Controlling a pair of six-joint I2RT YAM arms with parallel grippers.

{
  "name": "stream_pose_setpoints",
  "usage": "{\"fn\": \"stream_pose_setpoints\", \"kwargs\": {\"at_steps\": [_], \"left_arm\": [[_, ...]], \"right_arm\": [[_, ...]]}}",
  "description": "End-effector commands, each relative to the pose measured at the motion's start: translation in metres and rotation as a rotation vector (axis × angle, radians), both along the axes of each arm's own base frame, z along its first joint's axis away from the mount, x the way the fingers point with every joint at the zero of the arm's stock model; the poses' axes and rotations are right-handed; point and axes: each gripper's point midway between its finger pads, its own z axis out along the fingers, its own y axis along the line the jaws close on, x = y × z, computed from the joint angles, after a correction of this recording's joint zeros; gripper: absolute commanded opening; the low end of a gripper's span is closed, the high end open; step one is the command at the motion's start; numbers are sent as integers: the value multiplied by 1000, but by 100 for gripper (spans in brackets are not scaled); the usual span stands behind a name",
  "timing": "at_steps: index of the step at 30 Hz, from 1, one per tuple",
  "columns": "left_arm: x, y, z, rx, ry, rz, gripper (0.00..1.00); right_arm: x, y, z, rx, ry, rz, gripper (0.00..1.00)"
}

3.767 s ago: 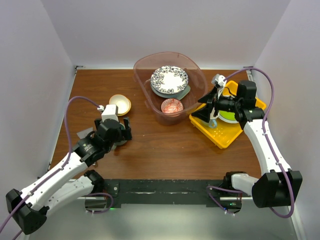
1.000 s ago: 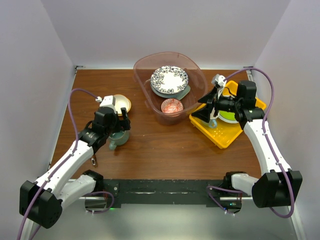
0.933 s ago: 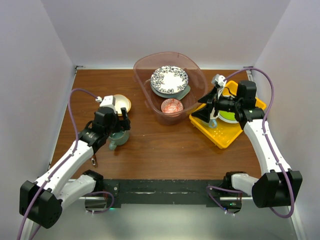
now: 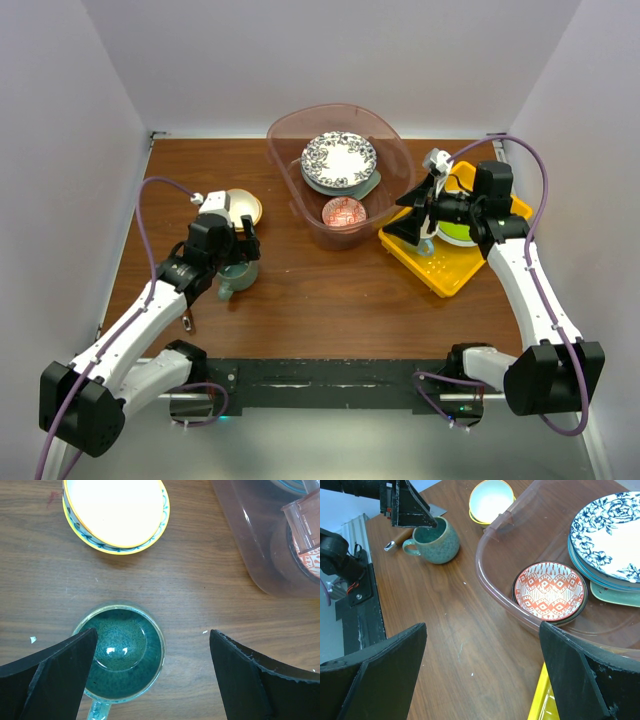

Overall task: Place the mixed dishes into the plastic bin
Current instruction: Pick up the bowl from the center of the board.

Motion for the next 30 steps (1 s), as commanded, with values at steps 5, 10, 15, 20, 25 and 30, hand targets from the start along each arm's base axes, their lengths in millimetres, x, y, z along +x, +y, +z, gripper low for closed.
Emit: {"fn": "stream_pose_setpoints", "kwargs": {"at_steps": [5, 10, 15, 20, 25, 30], "left_arm": [[6, 2, 8, 3, -35, 2, 99], [5, 2, 7, 4, -34, 2, 99], [9, 4, 9, 7, -39, 6, 99], [18, 7, 9, 18, -34, 21, 99], [45, 19, 14, 50, -43, 65, 97], [80, 42, 9, 41, -26, 127, 87]], "right_arm": [[-2, 1, 12, 8, -44, 29, 98], [-2, 2, 12, 9, -45, 31, 98], [-2, 1, 12, 9, -47, 29, 98], [-2, 1, 12, 9, -47, 29, 98], [-3, 2, 12, 10, -44, 33, 98], [-3, 2, 13, 12, -45, 34, 98]]}}
